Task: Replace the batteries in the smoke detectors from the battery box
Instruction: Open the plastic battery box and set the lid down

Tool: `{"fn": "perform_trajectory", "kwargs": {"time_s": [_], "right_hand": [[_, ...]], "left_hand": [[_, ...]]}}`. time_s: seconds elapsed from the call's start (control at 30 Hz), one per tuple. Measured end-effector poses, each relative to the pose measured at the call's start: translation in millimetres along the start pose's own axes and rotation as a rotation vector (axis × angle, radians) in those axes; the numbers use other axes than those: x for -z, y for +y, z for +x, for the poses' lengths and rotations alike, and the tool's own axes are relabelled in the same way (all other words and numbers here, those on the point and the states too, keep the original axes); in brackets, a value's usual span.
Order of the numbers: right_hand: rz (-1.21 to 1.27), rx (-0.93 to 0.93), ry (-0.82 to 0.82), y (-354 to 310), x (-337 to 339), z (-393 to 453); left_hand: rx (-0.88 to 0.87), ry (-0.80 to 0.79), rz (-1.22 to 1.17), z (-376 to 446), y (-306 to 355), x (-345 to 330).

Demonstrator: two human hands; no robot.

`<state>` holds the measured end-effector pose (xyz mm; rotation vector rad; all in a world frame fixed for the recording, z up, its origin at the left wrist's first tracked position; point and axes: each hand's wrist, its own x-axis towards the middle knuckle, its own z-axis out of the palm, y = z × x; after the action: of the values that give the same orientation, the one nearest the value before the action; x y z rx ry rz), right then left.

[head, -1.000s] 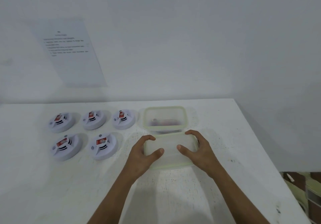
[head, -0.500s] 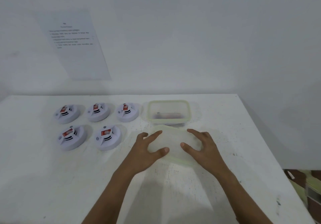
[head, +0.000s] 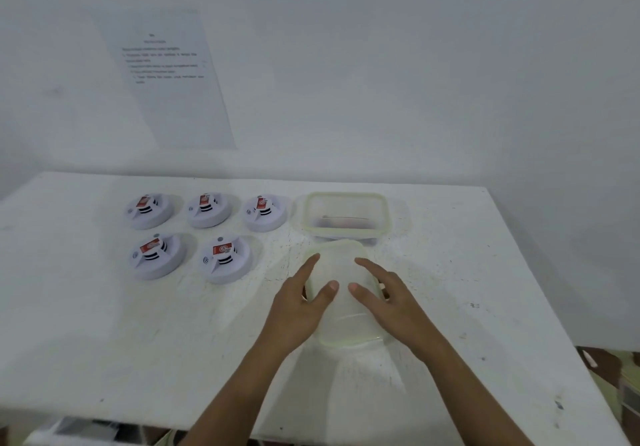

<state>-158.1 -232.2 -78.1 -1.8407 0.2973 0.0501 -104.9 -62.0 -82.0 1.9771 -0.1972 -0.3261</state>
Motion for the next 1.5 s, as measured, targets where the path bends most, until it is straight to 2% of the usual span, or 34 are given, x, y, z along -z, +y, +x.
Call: {"fn": "perform_trajectory", "kwargs": {"time_s": [0.13, 0.37, 0.53, 0.6, 0.73, 0.9, 1.0, 1.07, 1.1, 1.17, 1.23, 1.3, 1.37, 1.5], "right_hand": [[0.007, 0.012, 0.025, 1.2, -4.7, 7.5], [0.131, 0.047, -0.075, -1.0, -1.5, 11.0], [0.114, 0.084, 0.052, -1.9, -0.5, 11.6], [0.131, 0.083, 0.048, -2.0, 1.7, 12.5], [0.101, 0.096, 0.003, -2.6, 4.2, 17.3], [0.051, 0.052, -0.226, -12.8, 22.6, 38.9], [-0.076, 0.039, -0.381, -26.3, 32.2, 51.6], [-0.162, 0.06, -0.405, -32.0, 34.1, 54.8], [-0.195, 0.081, -0.368, -33.1, 34.6, 55.0], [-0.256, 0.134, -0.174, -30.2, 35.4, 51.8], [-0.304, 0.195, 0.083, -18.7, 34.8, 46.0], [-0.316, 0.189, 0.264, -4.1, 30.2, 37.2], [-0.266, 0.105, 0.318, 4.4, 23.0, 26.1], [-0.193, -0.019, 0.35, 5.9, 15.6, 11.6]], "left_hand": [[-0.027, -0.009, -0.081, 1.3, 1.9, -1.6], [-0.021, 0.029, -0.268, 4.0, -3.7, -1.7], [-0.02, 0.086, -0.377, 4.2, -2.1, -3.5], [-0.024, 0.117, -0.417, 5.2, -0.3, -1.8], [-0.02, 0.062, -0.324, 6.6, -1.5, 3.2], [-0.007, 0.003, -0.022, 27.0, 5.5, 22.9], [-0.052, -0.144, -0.058, 39.7, 12.5, 37.7], [-0.033, -0.218, -0.131, 43.2, 11.9, 41.7], [-0.016, -0.217, -0.179, 43.4, 10.3, 41.3], [0.005, -0.131, -0.25, 40.3, 4.7, 35.5], [0.016, 0.044, -0.266, 32.3, 1.8, 21.9], [0.015, 0.216, -0.245, 22.2, 3.1, 3.8], [-0.003, 0.318, -0.181, 15.1, 5.5, -10.7], [0.015, 0.367, -0.104, 11.5, 8.0, -17.4]]}}
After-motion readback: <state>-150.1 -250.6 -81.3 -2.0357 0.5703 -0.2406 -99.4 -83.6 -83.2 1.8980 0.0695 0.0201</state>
